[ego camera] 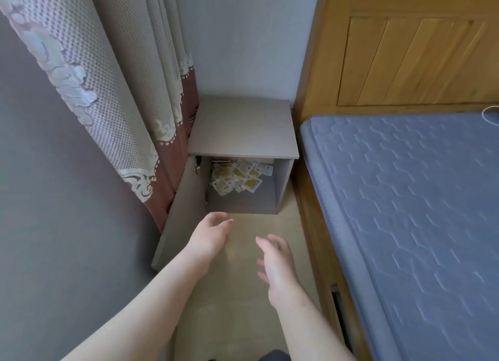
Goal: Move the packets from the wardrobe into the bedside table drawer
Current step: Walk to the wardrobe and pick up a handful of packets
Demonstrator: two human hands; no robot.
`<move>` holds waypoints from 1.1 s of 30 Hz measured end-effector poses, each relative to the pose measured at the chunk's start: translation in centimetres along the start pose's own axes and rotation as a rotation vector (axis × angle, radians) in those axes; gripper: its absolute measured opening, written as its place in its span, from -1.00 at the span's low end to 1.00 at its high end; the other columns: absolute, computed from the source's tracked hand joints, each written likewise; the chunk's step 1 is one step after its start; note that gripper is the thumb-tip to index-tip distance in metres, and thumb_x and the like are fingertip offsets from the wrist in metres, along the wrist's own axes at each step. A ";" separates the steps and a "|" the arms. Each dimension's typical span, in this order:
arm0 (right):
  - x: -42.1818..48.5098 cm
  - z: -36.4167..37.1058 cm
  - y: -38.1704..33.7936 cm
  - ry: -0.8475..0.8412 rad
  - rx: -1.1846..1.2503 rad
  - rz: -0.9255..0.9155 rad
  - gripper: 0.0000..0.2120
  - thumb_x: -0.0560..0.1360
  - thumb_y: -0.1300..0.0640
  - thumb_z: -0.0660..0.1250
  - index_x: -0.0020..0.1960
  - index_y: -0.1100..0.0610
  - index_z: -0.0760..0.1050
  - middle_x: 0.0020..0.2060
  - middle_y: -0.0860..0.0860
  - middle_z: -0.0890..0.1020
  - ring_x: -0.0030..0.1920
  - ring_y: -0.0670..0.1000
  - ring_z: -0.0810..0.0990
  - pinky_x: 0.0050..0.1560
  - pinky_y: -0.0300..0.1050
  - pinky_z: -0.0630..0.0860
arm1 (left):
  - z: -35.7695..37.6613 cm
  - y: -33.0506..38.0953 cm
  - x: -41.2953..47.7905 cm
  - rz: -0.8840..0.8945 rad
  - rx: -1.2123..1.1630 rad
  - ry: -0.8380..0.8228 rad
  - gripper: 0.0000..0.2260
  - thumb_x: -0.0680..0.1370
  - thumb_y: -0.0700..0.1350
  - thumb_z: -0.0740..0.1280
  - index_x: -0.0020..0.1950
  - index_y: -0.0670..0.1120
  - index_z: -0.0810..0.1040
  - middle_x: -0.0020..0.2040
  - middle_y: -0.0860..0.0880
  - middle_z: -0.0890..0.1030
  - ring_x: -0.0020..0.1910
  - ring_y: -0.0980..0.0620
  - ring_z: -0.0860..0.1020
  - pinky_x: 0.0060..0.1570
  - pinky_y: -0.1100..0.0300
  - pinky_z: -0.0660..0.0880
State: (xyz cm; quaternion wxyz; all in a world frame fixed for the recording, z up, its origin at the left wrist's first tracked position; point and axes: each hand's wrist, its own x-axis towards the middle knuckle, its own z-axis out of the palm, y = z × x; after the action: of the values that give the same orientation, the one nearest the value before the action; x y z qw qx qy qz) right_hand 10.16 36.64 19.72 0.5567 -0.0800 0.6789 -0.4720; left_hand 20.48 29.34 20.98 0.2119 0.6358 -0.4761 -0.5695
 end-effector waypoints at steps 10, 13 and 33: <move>17.5 -1.0 -12.4 -0.086 -0.142 0.011 -0.59 0.55 0.09 0.27 0.37 0.05 0.30 0.23 0.02 0.44 0.25 0.08 0.45 0.32 0.08 0.37 | 6.6 8.2 14.6 -0.055 -0.139 0.144 -0.69 0.60 -0.08 0.24 0.34 -0.09 0.42 0.03 -0.02 0.50 -0.03 -0.01 0.51 -0.11 0.19 0.42; 21.6 -1.6 -15.8 -0.107 -0.193 0.018 -0.59 0.54 0.08 0.27 0.36 0.03 0.30 0.16 -0.01 0.44 0.22 0.08 0.46 0.26 0.03 0.39 | 8.6 10.1 17.5 -0.094 -0.174 0.169 -0.69 0.61 -0.08 0.23 0.35 -0.08 0.41 0.08 -0.03 0.50 -0.03 0.00 0.51 -0.25 0.26 0.37; 43.2 3.4 -9.0 -0.155 -0.355 0.098 -0.64 0.54 0.10 0.28 0.31 0.05 0.33 -0.06 -0.03 0.46 -0.12 -0.03 0.47 0.00 -0.12 0.37 | 11.5 -0.8 40.1 -0.193 0.000 0.154 -0.69 0.59 -0.09 0.25 0.33 -0.09 0.42 0.27 -0.06 0.48 0.22 -0.12 0.49 0.20 0.03 0.42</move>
State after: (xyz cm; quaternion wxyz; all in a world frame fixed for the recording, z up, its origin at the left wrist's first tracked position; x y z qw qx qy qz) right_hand -6.60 2.52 -2.89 0.6068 -0.1796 0.7097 -0.3097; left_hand 6.01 -1.11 -3.59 0.1920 0.7205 -0.3949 -0.5367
